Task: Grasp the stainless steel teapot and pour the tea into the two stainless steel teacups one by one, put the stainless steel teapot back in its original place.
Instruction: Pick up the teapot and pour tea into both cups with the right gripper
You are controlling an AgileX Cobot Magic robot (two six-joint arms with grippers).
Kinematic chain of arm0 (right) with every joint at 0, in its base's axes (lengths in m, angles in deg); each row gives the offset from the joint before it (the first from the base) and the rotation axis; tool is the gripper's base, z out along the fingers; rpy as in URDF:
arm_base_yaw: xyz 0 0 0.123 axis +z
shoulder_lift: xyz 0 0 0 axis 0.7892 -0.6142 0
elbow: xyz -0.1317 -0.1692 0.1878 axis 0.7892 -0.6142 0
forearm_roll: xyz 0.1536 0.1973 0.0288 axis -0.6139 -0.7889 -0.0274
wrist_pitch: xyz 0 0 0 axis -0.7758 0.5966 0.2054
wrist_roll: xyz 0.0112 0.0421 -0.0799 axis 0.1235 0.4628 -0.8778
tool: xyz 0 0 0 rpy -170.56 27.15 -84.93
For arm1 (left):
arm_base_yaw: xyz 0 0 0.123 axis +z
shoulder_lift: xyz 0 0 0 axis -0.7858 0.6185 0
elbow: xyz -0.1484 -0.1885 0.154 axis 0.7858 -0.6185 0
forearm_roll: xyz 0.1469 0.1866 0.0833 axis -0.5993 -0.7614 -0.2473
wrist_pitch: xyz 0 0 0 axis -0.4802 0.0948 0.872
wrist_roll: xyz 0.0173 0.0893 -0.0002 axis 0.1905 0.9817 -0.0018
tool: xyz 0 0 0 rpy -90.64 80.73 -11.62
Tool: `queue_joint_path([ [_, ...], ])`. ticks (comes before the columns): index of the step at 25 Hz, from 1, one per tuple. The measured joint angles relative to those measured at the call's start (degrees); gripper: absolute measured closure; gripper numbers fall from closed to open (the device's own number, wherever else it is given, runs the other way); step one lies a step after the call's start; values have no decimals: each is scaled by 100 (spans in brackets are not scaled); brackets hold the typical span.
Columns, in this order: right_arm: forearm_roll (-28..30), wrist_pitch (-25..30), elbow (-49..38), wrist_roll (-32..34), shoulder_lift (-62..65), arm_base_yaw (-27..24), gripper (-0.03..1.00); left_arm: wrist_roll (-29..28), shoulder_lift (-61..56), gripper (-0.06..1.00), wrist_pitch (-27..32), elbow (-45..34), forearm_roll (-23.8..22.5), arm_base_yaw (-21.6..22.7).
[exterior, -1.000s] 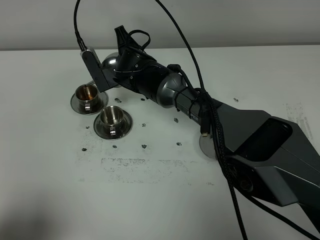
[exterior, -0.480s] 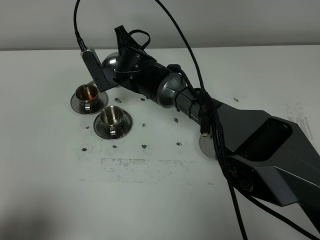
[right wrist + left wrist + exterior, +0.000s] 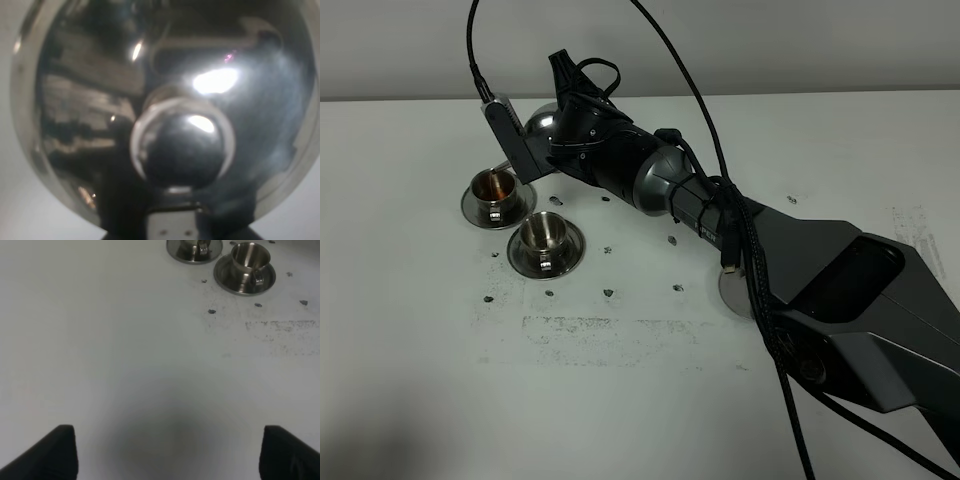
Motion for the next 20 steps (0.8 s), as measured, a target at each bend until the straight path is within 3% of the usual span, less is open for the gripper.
queue_joint_path([
  [20,146,-42,-2,-1,0,0,79,0,0,22,0,0,0,0],
])
